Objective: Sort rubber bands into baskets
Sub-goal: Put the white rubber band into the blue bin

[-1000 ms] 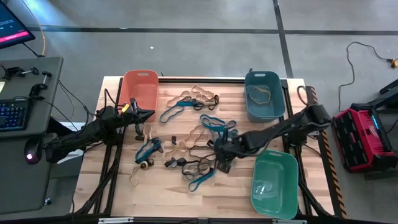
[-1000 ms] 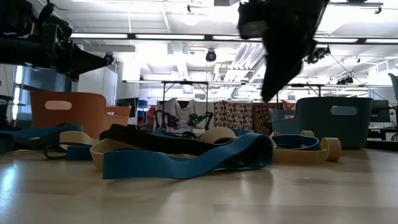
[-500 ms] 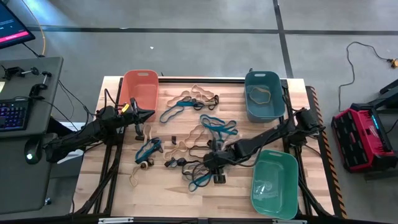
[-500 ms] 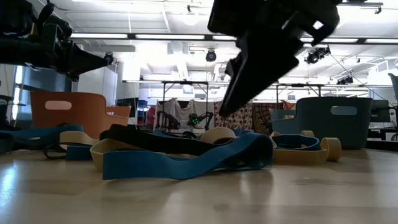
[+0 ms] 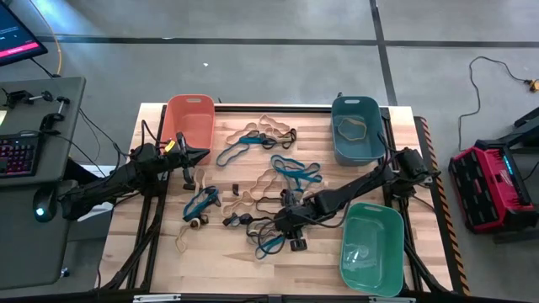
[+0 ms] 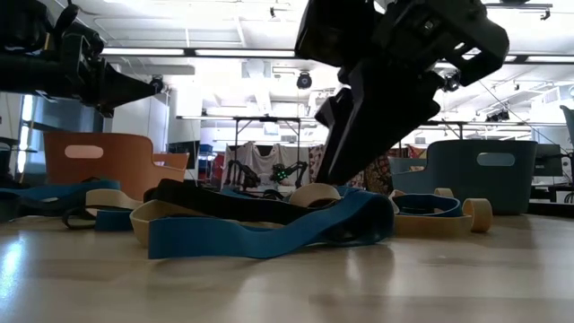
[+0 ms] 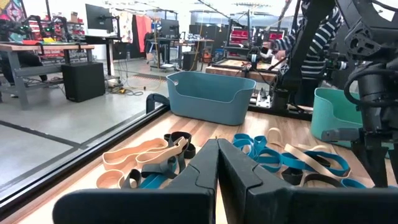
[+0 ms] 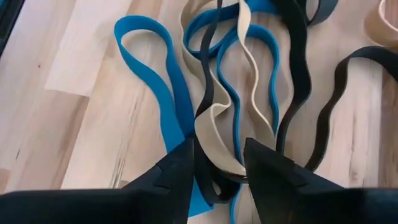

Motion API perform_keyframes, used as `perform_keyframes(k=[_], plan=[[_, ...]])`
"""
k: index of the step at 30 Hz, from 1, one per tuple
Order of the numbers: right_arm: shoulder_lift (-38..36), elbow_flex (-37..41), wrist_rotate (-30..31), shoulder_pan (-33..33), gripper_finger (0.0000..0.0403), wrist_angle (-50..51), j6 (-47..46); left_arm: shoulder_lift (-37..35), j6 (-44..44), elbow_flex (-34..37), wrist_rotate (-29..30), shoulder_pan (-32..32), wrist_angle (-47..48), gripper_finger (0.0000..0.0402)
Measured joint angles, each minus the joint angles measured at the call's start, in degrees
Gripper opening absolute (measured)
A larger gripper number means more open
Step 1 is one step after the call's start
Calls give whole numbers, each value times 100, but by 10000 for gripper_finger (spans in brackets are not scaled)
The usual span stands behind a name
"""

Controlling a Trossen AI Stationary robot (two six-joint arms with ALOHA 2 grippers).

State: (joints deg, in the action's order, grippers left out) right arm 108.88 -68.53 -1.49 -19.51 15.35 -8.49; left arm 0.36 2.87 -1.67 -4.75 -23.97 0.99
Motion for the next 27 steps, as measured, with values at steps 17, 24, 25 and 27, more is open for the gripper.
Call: perform_keyframes(k=[17, 24, 25, 27], plan=[[251, -283, -440, 98, 7, 59, 209, 0, 9, 0, 0, 2, 0, 0], [251, -1081, -287, 114, 3, 964, 353, 0, 9, 0, 0, 2, 0, 0], [251, -1219, -228, 114, 3, 1132, 367, 0, 9, 0, 0, 2, 0, 0], [251, -1524, -62, 120, 2, 1521, 416, 0, 9, 0, 0, 2, 0, 0]])
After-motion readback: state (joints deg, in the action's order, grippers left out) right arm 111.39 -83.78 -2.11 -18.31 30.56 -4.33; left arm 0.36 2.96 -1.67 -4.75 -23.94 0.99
